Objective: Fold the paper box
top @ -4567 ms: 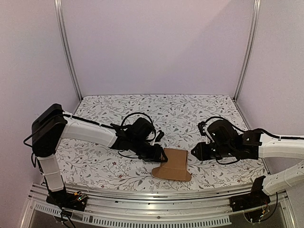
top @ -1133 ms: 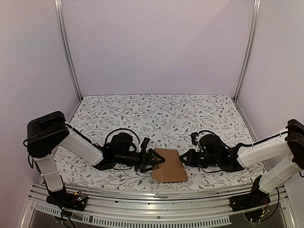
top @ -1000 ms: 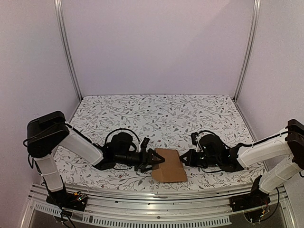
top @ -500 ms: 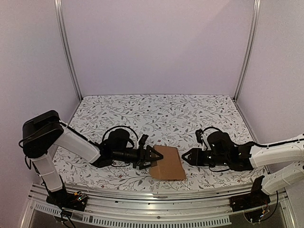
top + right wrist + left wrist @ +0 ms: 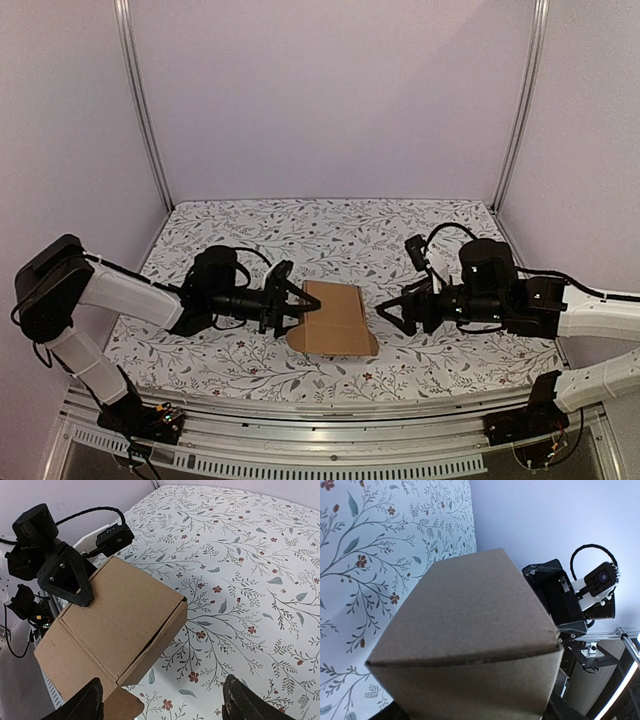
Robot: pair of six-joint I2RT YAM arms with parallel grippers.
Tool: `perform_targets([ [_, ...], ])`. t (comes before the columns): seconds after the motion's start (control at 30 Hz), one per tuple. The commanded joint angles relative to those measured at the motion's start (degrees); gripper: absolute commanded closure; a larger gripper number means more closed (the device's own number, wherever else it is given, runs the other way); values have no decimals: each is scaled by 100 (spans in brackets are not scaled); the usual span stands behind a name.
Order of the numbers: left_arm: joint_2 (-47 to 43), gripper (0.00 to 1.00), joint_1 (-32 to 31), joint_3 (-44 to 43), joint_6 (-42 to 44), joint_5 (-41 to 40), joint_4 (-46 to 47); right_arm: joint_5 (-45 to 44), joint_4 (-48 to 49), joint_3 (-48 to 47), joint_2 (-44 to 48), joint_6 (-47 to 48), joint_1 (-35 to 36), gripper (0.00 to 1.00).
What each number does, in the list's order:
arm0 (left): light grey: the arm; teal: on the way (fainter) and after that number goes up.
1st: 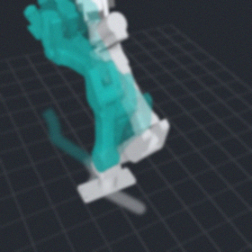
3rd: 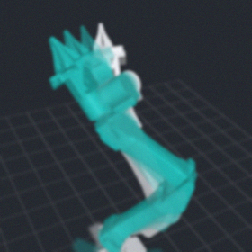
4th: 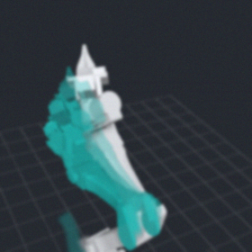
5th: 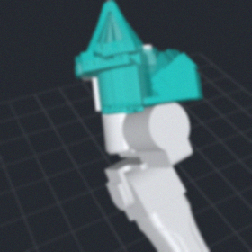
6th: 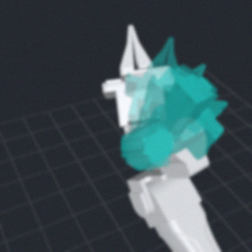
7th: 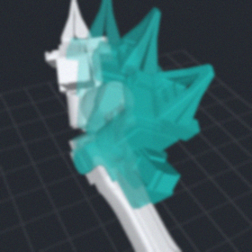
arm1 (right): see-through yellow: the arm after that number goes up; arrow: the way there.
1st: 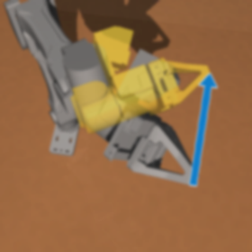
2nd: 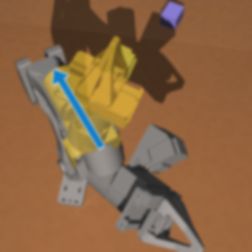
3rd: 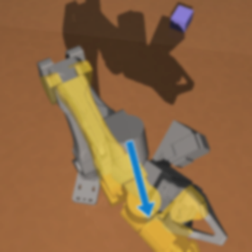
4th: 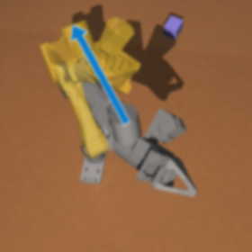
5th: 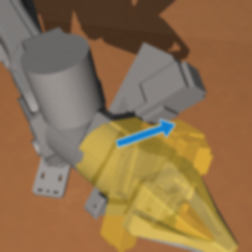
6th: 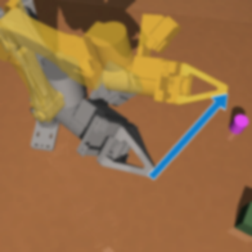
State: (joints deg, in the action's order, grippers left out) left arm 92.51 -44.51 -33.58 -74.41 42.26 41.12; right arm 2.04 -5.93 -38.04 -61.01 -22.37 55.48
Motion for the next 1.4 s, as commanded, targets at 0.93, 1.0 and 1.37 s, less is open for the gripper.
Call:
perform_targets([
  [0.93,472,100,1637,208,-4310,2691,4633,-1206,1508,-956,-593,8004,1443,1],
  [1.0,415,100,1639,155,-4314,2722,4628,-1224,1563,-999,-672,8284,1527,1],
  [1.37,-413,100,1613,-120,-4474,2931,4631,-1374,1798,-918,-731,9254,1838,1],
])
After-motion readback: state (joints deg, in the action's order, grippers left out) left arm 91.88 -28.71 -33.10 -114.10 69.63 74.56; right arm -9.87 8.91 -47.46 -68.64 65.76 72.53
